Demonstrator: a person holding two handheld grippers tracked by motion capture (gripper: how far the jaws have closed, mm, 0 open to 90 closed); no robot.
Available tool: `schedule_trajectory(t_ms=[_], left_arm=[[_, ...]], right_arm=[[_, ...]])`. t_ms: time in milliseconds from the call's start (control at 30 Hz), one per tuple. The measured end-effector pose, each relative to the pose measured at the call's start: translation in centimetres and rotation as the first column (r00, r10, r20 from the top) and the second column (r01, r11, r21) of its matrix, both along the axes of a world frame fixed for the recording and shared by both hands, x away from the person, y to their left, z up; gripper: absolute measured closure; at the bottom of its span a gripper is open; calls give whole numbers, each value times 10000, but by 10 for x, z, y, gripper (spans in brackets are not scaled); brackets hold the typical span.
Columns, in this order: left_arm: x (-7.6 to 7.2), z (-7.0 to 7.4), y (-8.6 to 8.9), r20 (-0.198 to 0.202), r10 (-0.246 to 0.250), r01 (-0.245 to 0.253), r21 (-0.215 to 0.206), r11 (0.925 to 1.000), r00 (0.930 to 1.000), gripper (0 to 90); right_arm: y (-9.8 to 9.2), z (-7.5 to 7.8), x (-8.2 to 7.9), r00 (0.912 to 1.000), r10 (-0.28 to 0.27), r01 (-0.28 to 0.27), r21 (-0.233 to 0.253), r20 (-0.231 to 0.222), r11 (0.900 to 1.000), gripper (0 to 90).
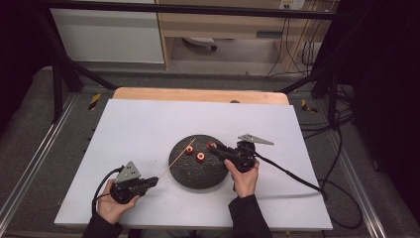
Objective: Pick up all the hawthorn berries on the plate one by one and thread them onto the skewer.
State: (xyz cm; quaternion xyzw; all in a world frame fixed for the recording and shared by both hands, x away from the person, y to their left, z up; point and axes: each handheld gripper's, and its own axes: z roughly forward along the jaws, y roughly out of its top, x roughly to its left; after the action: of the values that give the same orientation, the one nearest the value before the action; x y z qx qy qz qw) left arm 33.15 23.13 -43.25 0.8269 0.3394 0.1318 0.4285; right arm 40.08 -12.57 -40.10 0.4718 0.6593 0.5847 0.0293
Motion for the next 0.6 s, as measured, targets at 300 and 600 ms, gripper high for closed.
schedule_trajectory(t_ms=[300,600], left_arm=[[-1,0,-2,89,101,-99,-185,9998,9999,886],[-2,0,-6,27,224,-223,-344,9992,9997,886]], right_arm=[[10,-9,0,9957,-873,841,943,301,9920,612],[15,-12,3,9853,-1669,1561,2040,368,9664,613]])
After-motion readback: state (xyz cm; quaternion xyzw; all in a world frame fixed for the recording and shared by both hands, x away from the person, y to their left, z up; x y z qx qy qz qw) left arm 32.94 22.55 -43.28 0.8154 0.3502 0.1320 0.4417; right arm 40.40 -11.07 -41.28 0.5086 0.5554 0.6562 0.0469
